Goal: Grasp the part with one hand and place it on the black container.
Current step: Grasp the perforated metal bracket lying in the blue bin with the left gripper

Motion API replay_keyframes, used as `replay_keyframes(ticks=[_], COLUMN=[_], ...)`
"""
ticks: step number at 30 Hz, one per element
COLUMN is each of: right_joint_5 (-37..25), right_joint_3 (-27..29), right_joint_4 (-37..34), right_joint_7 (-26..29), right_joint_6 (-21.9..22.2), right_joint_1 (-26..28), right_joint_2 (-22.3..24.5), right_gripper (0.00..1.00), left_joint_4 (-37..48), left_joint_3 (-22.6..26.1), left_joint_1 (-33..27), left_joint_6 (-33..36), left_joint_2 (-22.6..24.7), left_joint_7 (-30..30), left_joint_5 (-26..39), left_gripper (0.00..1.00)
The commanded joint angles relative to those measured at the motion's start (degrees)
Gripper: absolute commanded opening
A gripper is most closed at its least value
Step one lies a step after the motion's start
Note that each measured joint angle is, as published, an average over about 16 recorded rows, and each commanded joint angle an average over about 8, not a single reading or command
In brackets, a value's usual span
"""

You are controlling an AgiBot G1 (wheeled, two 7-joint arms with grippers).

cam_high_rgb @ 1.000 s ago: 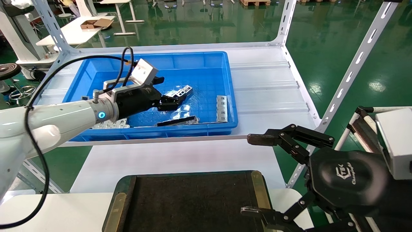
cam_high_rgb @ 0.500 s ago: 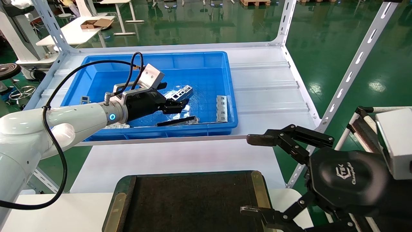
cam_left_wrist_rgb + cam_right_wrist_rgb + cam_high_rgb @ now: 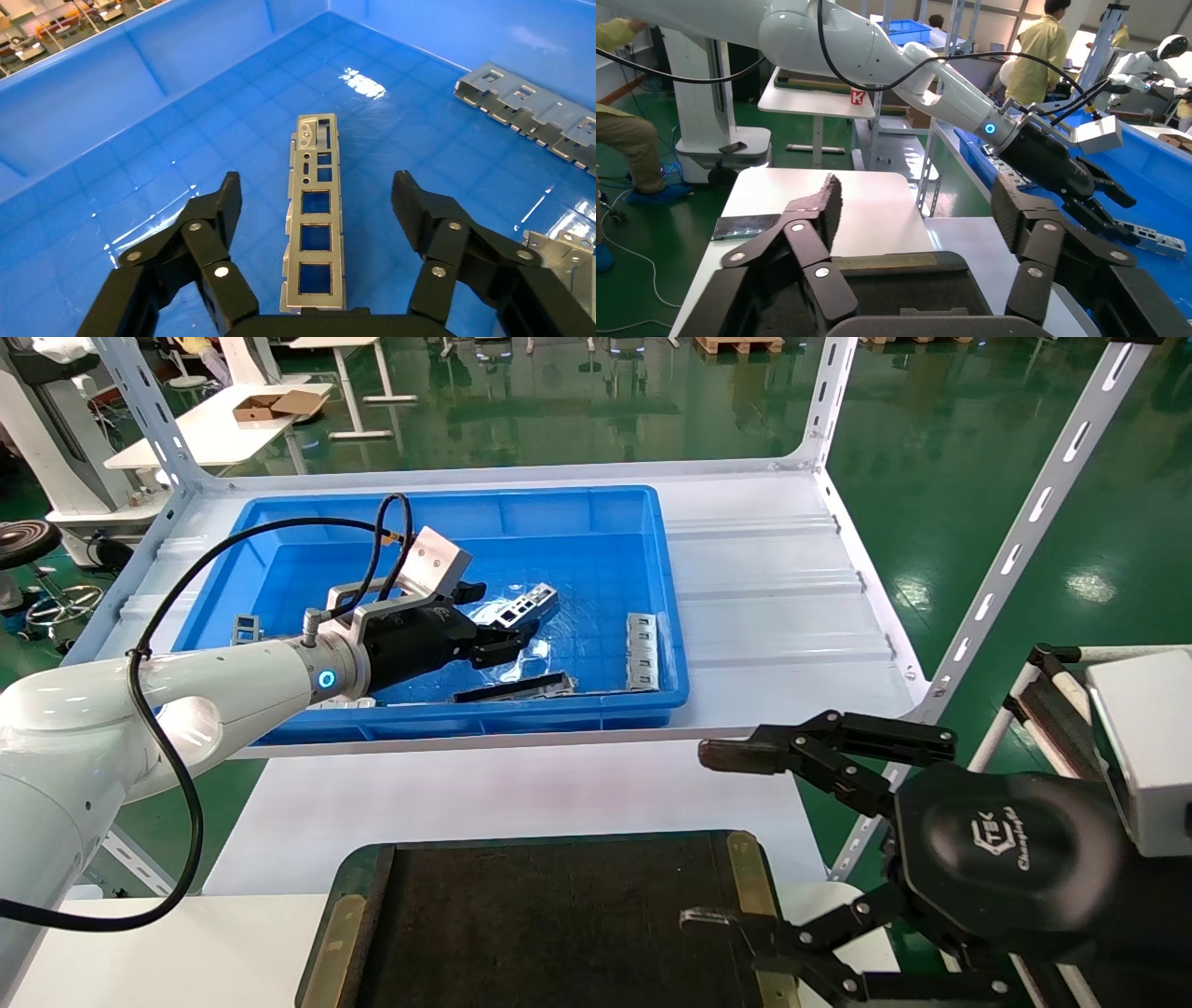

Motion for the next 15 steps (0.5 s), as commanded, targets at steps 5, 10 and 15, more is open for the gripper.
replay_keyframes(ticks=[5, 10, 15], right_joint_5=[0.0, 0.0, 0.0], right_joint_3=[0.0, 0.0, 0.0], right_joint_4=[0.0, 0.0, 0.0], right_joint_7=[0.0, 0.0, 0.0], right_joint_6=[0.0, 0.0, 0.0], right_joint_1=[0.0, 0.0, 0.0], right_joint_2=[0.0, 0.0, 0.0], right_gripper=[0.0, 0.0, 0.0], left_joint_4=[0.6, 0.9, 1.1], left_joint_3=[-0.1, -0.1, -0.1], left_joint_1=[0.1, 0.4, 0.5], left_joint_6=[-0.3, -0.5, -0.7], left_joint_2=[0.0, -0.1, -0.1], left_joint_7=[0.2, 0.3, 0.3], left_joint_5=[-0.1, -0.1, -0.2], left_gripper=[0.0, 0.0, 0.0])
